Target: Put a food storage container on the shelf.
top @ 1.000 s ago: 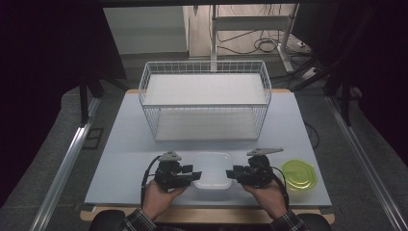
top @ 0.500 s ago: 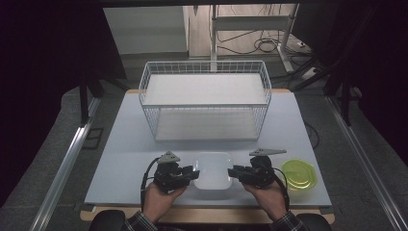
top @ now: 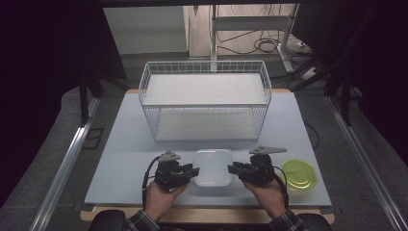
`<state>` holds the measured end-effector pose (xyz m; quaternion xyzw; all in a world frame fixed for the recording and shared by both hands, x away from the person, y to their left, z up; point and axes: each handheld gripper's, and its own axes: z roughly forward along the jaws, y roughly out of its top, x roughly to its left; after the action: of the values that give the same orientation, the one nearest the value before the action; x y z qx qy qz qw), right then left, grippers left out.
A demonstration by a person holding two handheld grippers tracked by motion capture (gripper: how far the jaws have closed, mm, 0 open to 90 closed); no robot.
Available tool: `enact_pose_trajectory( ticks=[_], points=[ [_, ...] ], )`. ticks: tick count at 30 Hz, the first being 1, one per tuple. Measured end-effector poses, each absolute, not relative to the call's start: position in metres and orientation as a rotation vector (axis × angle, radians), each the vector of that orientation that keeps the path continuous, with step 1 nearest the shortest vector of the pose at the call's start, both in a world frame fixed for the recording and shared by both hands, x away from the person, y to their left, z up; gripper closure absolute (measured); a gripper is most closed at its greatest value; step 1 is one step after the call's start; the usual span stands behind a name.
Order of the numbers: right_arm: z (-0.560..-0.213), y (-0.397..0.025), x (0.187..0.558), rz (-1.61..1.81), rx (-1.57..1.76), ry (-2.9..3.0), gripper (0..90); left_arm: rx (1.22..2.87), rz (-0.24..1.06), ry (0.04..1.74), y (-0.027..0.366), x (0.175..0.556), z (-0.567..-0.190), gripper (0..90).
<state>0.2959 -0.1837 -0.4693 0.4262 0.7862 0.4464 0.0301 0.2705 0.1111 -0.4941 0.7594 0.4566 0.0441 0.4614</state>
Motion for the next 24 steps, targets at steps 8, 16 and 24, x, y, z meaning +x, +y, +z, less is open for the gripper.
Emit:
enact_pose_trajectory(
  ticks=[8, 16, 24],
  points=[
    [-0.464, -0.185, 0.299, 1.394, 1.301, 2.397, 69.2, 1.869, 0.103, 1.104, 0.112, 0.274, -0.491, 67.2],
    [-0.459, -0.182, 0.304, 1.409, 1.294, 2.382, 69.3, 1.854, 0.135, 1.084, 0.115, 0.279, -0.477, 67.7],
    [-0.447, -0.176, 0.304, 1.425, 1.227, 2.362, 70.2, 1.864, 0.155, 1.067, 0.113, 0.282, -0.473, 69.6]
  ],
)
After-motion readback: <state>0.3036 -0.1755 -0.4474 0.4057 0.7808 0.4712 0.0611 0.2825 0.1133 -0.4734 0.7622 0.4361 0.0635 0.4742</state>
